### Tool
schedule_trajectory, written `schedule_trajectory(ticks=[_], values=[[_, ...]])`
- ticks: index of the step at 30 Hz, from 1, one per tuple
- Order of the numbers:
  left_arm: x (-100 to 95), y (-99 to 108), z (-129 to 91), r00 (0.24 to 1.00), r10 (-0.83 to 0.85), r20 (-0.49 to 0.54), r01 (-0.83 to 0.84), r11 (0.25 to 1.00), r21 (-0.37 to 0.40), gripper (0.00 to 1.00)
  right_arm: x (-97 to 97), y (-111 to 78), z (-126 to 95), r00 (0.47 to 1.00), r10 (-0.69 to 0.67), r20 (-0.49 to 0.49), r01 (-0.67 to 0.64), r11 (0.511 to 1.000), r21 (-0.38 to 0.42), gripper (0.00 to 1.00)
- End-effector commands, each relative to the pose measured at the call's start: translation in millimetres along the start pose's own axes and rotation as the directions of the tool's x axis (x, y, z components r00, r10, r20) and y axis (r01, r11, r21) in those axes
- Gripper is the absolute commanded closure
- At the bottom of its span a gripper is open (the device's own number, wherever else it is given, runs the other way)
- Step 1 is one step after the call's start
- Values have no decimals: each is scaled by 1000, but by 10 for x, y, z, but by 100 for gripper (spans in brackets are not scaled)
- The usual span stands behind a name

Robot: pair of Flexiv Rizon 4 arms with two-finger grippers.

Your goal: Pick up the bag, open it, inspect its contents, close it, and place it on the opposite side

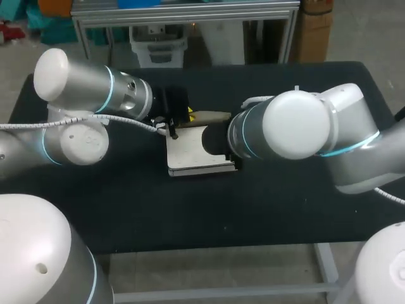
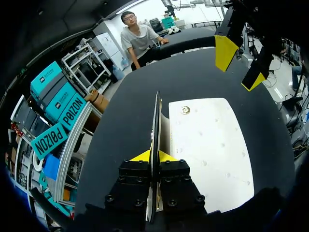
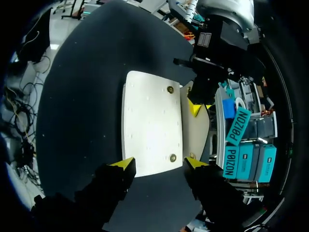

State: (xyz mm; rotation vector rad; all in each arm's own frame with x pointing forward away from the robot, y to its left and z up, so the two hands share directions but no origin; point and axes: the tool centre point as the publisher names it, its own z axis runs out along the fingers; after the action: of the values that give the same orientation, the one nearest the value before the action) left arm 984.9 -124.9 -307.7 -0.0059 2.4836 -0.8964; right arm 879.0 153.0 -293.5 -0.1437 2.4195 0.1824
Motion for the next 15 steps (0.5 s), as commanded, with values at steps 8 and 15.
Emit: schedule_trajectory(ticks=[8, 15], values=[[160, -18, 82, 993, 81, 84, -81, 997, -1, 100, 211, 18, 278, 999, -30, -44, 30, 1000, 5, 22], [213, -16, 102, 988, 126, 90, -127, 992, 0, 100, 270, -14, 440, 996, -27, -88, 28, 1000, 14, 33]])
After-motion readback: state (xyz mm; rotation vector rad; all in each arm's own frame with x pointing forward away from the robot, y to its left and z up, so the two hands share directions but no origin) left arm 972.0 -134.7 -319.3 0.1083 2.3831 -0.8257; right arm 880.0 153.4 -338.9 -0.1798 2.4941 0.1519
